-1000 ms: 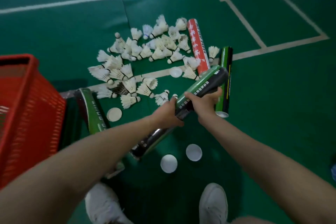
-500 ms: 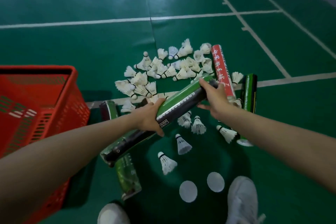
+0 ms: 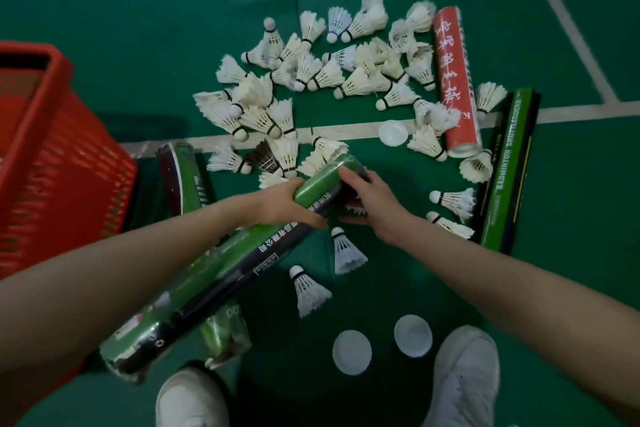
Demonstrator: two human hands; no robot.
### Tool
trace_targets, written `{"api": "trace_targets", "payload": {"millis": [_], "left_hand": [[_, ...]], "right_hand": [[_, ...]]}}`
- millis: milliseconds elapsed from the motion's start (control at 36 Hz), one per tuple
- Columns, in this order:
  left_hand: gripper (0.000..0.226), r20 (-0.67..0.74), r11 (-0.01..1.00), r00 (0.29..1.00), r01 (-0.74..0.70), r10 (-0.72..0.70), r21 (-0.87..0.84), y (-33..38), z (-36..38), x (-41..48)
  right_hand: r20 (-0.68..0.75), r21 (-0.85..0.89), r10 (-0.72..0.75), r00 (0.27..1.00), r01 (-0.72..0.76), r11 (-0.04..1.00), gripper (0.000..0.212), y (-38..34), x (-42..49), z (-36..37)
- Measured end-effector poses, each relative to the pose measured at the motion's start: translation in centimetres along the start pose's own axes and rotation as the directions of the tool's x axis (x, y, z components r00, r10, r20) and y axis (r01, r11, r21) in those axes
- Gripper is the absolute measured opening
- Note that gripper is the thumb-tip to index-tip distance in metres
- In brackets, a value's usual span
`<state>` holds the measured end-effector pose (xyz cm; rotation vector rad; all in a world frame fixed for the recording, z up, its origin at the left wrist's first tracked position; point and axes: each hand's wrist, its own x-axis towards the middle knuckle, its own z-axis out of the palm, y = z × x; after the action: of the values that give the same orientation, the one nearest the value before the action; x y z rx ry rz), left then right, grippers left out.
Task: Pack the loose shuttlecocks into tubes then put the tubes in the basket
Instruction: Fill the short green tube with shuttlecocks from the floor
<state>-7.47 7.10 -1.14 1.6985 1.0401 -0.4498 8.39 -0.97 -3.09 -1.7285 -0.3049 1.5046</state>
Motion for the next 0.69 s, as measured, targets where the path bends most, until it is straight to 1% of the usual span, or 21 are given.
{"api": "trace_targets", "payload": {"millis": [28,83,139,194,222,250,306,361,389,444,472,528,556,611,639,694], "left_hand": [[0.076,0.004,1.0,1.0,0.015,-0.015,0.011,-0.2,0.0,0.0],[0.082,0.001,0.998,0.999,0.052,-0.052,0.026,-0.7,0.0,-0.2],[0.094,-0.027,0.994,0.995,0.095,-0.093,0.049,-1.0,0.3,-1.0],[0.099,-0.053,0.989,0.992,0.122,-0.118,0.08,-1.1,0.5,-1.7],[0.098,-0.06,0.988,0.989,0.136,-0.132,0.078,-1.2,0.7,-2.2],[0.098,-0.064,0.985,0.987,0.154,-0.149,0.076,-1.3,0.8,-2.6],[0.105,-0.081,0.978,0.979,0.192,-0.186,0.075,-1.7,0.9,-3.1],[0.112,-0.119,0.971,0.97,0.223,-0.212,0.082,-2.3,0.9,-3.1],[0.113,-0.147,0.968,0.965,0.234,-0.219,0.092,-2.5,1.0,-3.0],[0.112,-0.21,0.959,0.951,0.255,-0.226,0.124,-2.9,1.4,-2.7],[0.11,-0.235,0.957,0.947,0.255,-0.218,0.141,-3.0,1.6,-2.5],[0.103,-0.265,0.956,0.946,0.235,-0.184,0.175,-3.1,2.1,-2.0],[0.099,-0.274,0.955,0.947,0.226,-0.168,0.194,-3.1,2.4,-1.9],[0.096,-0.28,0.944,0.948,0.221,-0.149,0.246,-2.9,2.8,-1.6],[0.095,-0.281,0.936,0.949,0.221,-0.142,0.275,-2.7,2.9,-1.5],[0.091,-0.287,0.913,0.95,0.218,-0.118,0.344,-2.4,3.0,-1.2]], "right_hand": [[0.018,-0.067,-0.011,1.0,0.012,0.998,0.048,0.2,0.1,-0.2],[0.027,-0.282,-0.092,0.995,0.096,0.954,0.048,0.4,0.4,-0.6],[0.01,-0.478,-0.214,0.977,0.192,0.857,0.046,0.6,0.3,-1.3],[-0.011,-0.587,-0.303,0.953,0.239,0.773,0.042,0.7,0.1,-1.9],[-0.001,-0.634,-0.32,0.947,0.247,0.733,0.041,1.1,0.0,-2.3],[0.017,-0.686,-0.314,0.949,0.24,0.687,0.04,1.5,-0.1,-2.6],[0.042,-0.786,-0.245,0.969,0.183,0.59,0.042,2.7,-0.2,-2.9],[0.054,-0.859,-0.156,0.986,0.125,0.497,0.052,4.2,-0.1,-2.8],[0.059,-0.87,-0.119,0.991,0.11,0.48,0.059,4.8,0.0,-2.7],[0.059,-0.878,-0.053,0.997,0.077,0.472,0.081,5.9,0.3,-2.2],[0.053,-0.892,-0.02,0.998,0.056,0.449,0.088,6.4,0.5,-1.8],[0.03,-0.927,0.008,1.0,0.025,0.374,0.093,7.0,0.8,-1.2],[0.019,-0.938,0.017,1.0,0.012,0.346,0.094,7.1,1.0,-0.8],[0.021,-0.947,0.044,0.999,0.006,0.322,0.092,7.5,1.3,-0.3],[0.034,-0.946,0.048,0.998,0.016,0.323,0.087,7.8,1.4,-0.1],[0.063,-0.941,0.005,0.998,0.058,0.333,0.069,8.3,1.5,-0.1]]}}
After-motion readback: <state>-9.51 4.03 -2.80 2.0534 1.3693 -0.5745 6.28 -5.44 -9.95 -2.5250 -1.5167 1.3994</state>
